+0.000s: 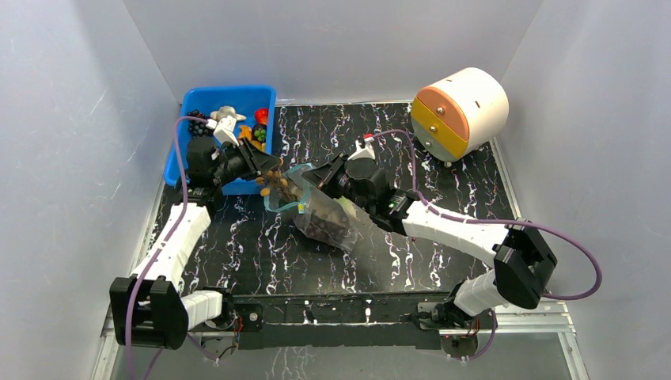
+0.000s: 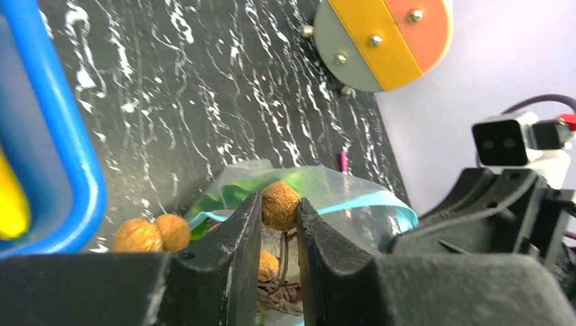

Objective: Place the food in the zip-top bag and seal the zipper
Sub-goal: Place the fake fruit in the zipper food storage bag.

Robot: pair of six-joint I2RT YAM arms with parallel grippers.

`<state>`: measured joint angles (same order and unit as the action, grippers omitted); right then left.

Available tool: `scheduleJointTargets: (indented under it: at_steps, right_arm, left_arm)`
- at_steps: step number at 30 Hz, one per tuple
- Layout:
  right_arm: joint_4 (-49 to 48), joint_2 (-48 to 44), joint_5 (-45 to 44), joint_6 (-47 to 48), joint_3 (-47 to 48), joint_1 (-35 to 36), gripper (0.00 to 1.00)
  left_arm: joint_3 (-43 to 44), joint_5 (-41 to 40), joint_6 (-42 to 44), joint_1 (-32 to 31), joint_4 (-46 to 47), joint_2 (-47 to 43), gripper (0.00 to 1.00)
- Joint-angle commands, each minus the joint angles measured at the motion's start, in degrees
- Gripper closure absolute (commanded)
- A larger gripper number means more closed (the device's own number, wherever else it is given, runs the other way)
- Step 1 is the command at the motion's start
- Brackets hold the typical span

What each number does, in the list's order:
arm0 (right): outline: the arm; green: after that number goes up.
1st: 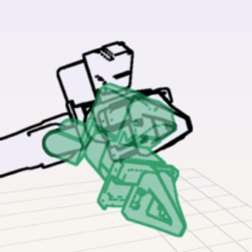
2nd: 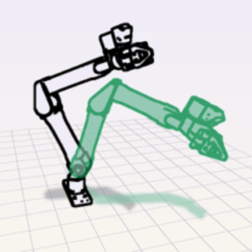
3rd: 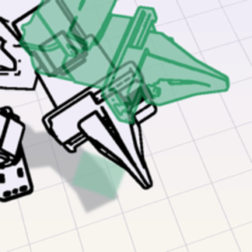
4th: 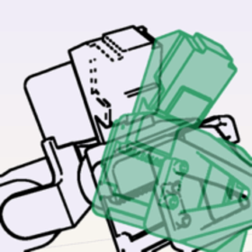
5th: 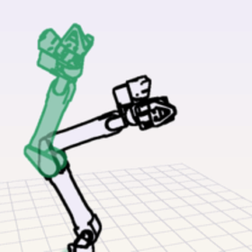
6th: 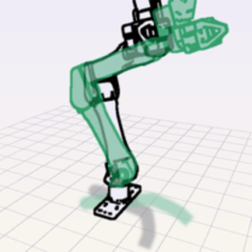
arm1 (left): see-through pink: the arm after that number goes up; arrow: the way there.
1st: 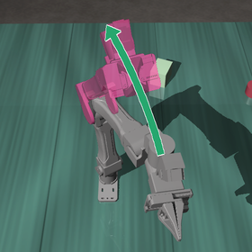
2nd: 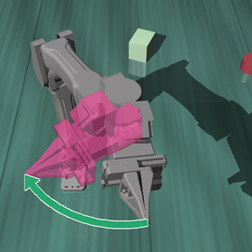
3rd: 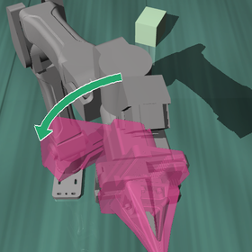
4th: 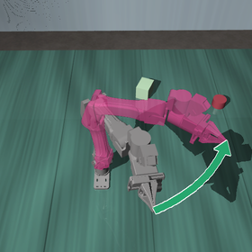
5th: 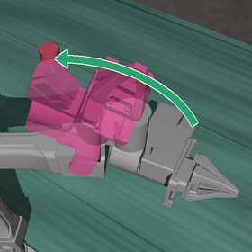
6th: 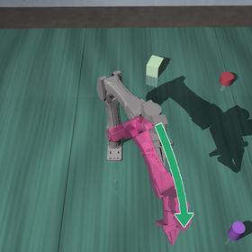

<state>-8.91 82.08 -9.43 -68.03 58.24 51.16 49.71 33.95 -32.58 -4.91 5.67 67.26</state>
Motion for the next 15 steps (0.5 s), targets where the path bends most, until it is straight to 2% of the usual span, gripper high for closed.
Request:
scheduleJointTargets:
  at_steps: [1,5,11,15]
  right_arm:
    - [-7.00,0.19,-2.16,-1.29,2.05,-0.10,1.00]
    - [-7.04,0.33,-2.35,-1.48,2.12,-0.09,1.00]
    - [-8.59,0.26,-1.45,-2.27,1.27,-0.19,1.00]
    - [-8.67,-0.96,-1.71,-2.11,0.27,-0.30,1.00]
  left_arm:
    - [-1.89,6.24,-7.39,-0.54,3.75,-4.02,0.94]
    - [-1.70,8.44,-10.16,-1.17,0.76,-6.77,0.91]
    - [-6.50,13.87,-21.69,-2.10,13.63,-8.14,0.90]
    - [-5.20,14.35,-21.41,-2.29,11.37,-9.08,0.88]
